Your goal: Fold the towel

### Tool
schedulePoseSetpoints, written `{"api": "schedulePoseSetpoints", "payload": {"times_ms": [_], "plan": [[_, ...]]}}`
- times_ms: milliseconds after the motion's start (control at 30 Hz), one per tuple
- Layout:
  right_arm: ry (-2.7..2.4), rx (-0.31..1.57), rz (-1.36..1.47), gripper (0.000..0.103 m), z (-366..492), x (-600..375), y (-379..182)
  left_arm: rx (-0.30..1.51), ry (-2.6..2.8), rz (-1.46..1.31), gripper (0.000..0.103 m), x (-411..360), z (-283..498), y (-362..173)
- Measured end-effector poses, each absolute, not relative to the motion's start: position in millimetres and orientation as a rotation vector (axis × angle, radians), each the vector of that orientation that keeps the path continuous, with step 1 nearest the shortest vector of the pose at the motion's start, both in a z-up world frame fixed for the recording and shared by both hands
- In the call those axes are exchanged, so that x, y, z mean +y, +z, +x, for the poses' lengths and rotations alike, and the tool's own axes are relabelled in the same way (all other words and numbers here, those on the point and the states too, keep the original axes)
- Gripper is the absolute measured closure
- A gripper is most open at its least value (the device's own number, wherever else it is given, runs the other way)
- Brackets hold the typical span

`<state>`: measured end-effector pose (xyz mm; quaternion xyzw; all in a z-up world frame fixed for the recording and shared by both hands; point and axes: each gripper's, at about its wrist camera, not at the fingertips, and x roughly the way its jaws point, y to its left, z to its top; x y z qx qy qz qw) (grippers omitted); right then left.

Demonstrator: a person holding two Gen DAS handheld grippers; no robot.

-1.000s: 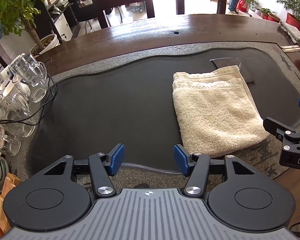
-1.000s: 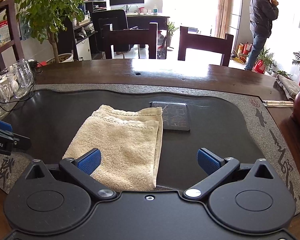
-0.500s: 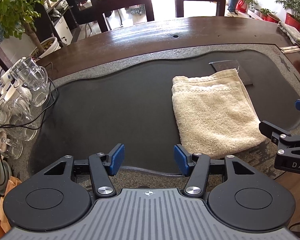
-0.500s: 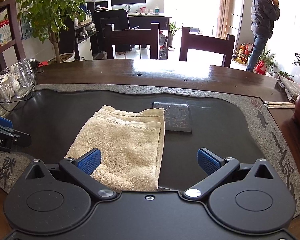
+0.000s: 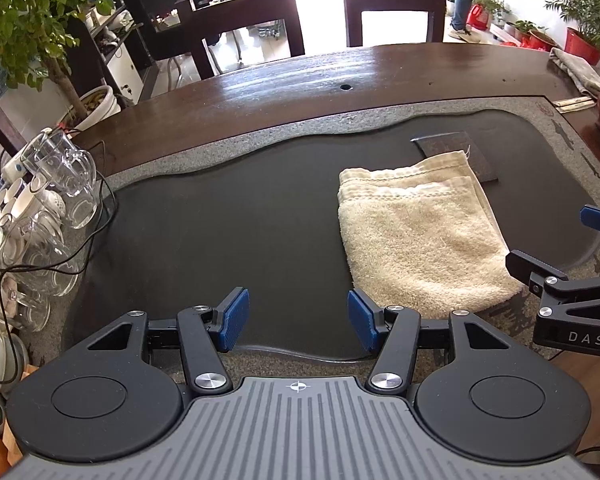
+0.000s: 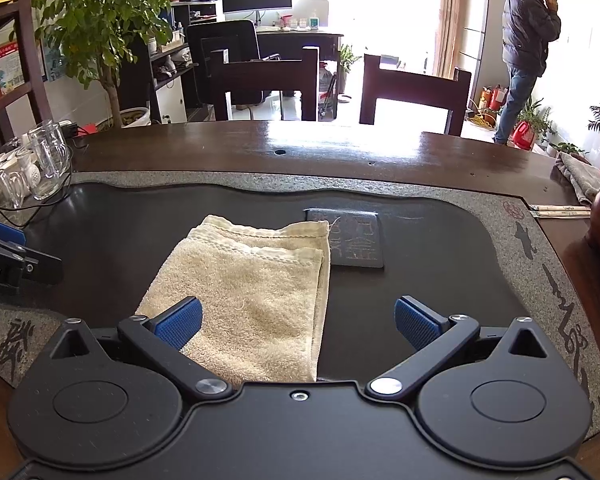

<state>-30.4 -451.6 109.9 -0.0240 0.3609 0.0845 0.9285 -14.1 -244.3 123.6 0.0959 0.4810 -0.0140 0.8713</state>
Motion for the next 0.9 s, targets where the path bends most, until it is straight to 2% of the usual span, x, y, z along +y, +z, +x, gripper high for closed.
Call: {"api": "schedulePoseSetpoints", "payload": {"times_ms": [900], "plan": [[0.18, 0.743, -0.05, 0.0, -27.3, -451.1, 109.6, 1.032, -0.033, 0.221, 0.047, -248.9, -14.8, 122.1]]}}
